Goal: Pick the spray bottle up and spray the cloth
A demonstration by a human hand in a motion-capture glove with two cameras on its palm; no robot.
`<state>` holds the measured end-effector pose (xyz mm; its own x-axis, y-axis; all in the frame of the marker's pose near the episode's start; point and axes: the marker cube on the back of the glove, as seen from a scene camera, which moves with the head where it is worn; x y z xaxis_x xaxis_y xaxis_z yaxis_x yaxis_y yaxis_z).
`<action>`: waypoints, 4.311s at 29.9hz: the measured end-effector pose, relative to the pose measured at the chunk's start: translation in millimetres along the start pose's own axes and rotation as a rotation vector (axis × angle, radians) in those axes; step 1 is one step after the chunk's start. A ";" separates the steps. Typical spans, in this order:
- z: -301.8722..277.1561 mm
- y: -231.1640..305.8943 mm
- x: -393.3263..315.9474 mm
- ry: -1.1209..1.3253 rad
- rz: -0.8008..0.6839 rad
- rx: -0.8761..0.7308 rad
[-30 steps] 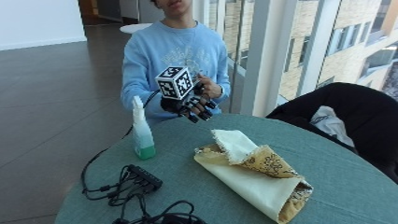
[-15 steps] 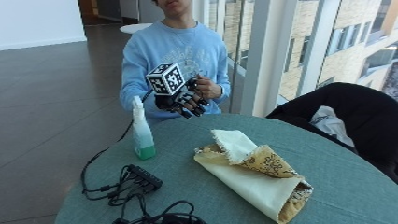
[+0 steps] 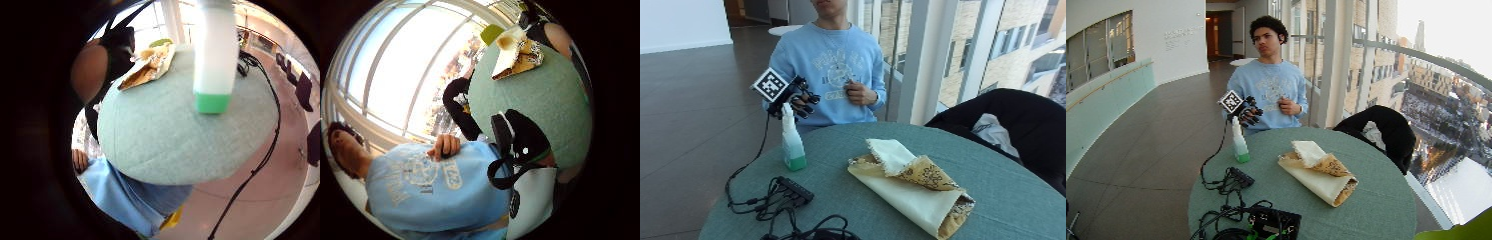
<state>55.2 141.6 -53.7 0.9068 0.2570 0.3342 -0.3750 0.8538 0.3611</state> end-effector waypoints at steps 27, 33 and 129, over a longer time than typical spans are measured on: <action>-12.1 -61.5 111.4 -0.431 0.265 0.184; -0.1 -85.0 115.6 -0.473 0.252 0.159; 78.1 -282.8 -31.2 0.197 0.248 -0.608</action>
<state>118.0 -143.2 -98.3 0.8477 0.5062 0.1587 -0.4536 0.8468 -0.2778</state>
